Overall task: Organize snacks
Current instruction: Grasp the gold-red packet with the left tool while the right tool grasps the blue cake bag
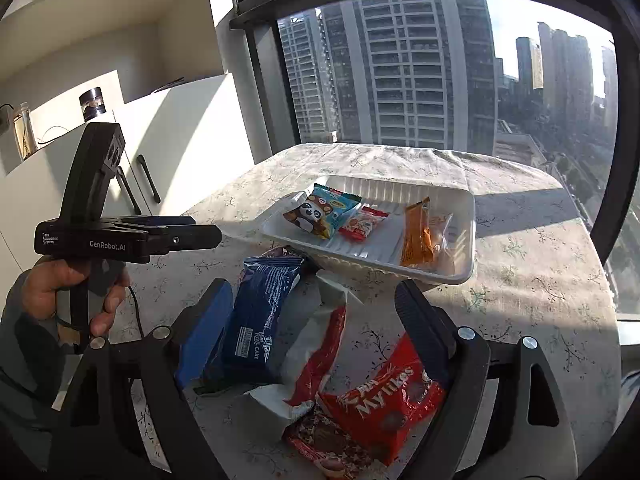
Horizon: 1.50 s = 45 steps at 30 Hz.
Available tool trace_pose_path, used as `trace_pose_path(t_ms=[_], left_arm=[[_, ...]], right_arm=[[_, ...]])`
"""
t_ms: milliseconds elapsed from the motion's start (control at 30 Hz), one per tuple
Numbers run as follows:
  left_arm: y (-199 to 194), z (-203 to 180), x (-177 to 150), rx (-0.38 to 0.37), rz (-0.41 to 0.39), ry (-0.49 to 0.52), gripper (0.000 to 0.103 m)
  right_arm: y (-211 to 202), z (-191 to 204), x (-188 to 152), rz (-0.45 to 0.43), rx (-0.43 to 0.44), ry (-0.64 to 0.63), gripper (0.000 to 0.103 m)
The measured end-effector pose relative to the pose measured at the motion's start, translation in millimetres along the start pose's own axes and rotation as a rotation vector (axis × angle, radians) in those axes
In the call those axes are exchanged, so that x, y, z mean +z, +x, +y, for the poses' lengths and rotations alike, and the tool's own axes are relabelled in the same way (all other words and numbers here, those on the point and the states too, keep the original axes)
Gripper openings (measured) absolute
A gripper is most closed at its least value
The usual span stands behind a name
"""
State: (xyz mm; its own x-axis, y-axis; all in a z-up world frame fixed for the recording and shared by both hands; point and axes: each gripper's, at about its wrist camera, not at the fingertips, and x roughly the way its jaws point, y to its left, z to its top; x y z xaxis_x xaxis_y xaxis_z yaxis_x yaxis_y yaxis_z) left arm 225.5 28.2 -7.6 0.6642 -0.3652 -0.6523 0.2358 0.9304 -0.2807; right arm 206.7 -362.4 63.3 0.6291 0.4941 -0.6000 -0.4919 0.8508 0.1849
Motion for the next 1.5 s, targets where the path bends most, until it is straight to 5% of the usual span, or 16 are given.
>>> trace_pose_path(t_ms=[133, 233, 333, 567, 700, 1100, 1167, 1300, 1500], left_arm=[[-15, 11, -40, -0.004, -0.011, -0.073, 0.103], [-17, 12, -60, 0.026, 0.007, -0.068, 0.103], [-14, 8, -73, 0.036, 0.053, -0.018, 0.103], [-11, -4, -80, 0.066, 0.119, 0.127, 0.102], [3, -9, -86, 0.101, 0.185, 0.185, 0.088], [15, -13, -84, 0.134, 0.228, 0.256, 0.071], [15, -14, -83, 0.135, 0.228, 0.266, 0.064], [12, -13, -81, 0.133, 0.225, 0.266, 0.033], [11, -12, -80, 0.120, 0.227, 0.261, 0.032]], right_arm=[[4, 26, -26, 0.045, 0.033, 0.028, 0.080], [18, 40, -39, 0.087, 0.042, 0.029, 0.067], [35, 45, -43, 0.127, 0.028, 0.049, 0.057], [51, 42, -35, 0.146, 0.011, 0.063, 0.056], [58, 45, -34, 0.154, 0.006, 0.055, 0.056], [65, 47, -38, 0.172, 0.007, 0.042, 0.056], [65, 47, -39, 0.172, 0.007, 0.043, 0.056], [65, 45, -38, 0.171, 0.008, 0.044, 0.056], [72, 50, -33, 0.182, 0.008, 0.018, 0.049]])
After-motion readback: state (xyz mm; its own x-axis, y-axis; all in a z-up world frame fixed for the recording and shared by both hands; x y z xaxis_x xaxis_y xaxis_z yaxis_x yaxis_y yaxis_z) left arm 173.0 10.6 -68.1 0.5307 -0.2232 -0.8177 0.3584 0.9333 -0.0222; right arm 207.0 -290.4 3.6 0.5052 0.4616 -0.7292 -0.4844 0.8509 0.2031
